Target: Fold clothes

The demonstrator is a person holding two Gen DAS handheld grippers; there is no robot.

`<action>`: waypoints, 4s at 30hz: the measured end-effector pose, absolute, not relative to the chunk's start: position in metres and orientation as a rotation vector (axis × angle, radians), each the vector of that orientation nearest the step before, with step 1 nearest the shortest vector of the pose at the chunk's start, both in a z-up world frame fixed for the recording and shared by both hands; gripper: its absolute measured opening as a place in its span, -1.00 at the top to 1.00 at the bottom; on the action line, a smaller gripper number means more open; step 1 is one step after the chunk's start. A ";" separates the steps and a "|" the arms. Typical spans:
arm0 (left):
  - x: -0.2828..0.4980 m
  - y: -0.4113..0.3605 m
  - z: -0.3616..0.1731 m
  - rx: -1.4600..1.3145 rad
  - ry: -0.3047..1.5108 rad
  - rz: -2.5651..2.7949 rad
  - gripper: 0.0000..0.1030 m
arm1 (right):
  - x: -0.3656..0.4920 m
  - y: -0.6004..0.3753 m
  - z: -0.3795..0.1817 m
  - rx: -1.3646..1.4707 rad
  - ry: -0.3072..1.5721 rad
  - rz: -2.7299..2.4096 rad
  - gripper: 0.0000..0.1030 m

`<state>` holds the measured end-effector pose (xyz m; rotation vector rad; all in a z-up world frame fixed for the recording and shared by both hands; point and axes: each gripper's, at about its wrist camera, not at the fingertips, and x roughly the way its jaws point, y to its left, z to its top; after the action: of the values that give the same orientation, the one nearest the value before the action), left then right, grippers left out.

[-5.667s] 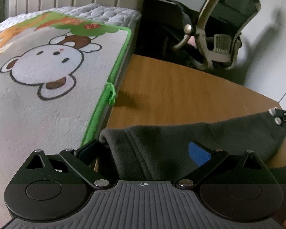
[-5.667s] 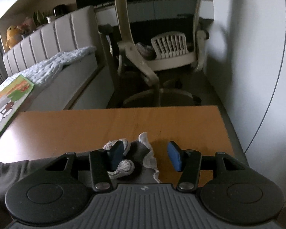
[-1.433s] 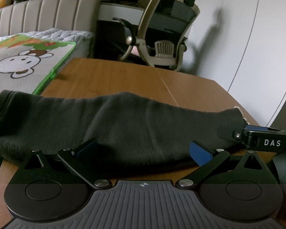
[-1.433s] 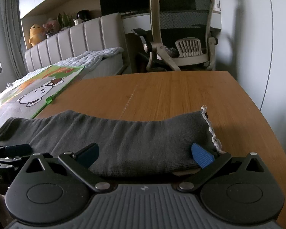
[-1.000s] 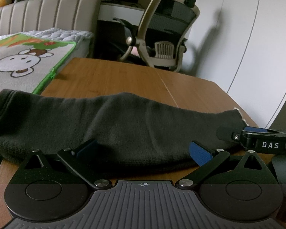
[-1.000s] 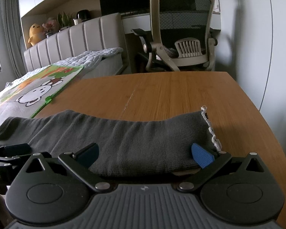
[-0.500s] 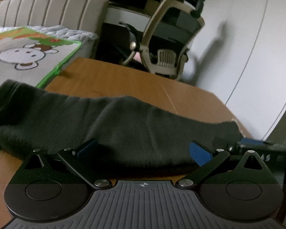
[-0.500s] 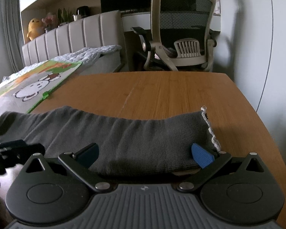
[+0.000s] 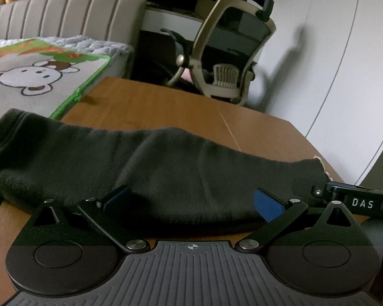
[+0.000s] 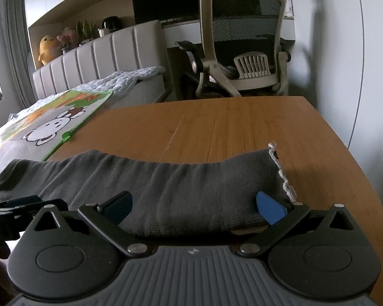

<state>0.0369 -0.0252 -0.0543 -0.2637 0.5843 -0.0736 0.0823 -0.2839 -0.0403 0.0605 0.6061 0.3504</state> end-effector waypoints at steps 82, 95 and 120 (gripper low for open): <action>0.090 -0.084 -0.019 -0.304 0.643 -0.176 -1.00 | 0.087 -0.311 -0.021 0.019 0.560 0.522 0.68; 0.117 -0.127 -0.003 -0.095 0.617 -0.226 -0.55 | 0.079 -0.290 -0.026 -0.018 0.567 0.586 0.66; 0.132 -0.129 -0.039 -0.001 0.690 -0.146 -0.70 | 0.075 -0.291 -0.029 0.016 0.577 0.671 0.36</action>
<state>0.1320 -0.1288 -0.0392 -0.0014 0.6897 -0.1464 0.0750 -0.2911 -0.0288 0.0161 0.5767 0.6714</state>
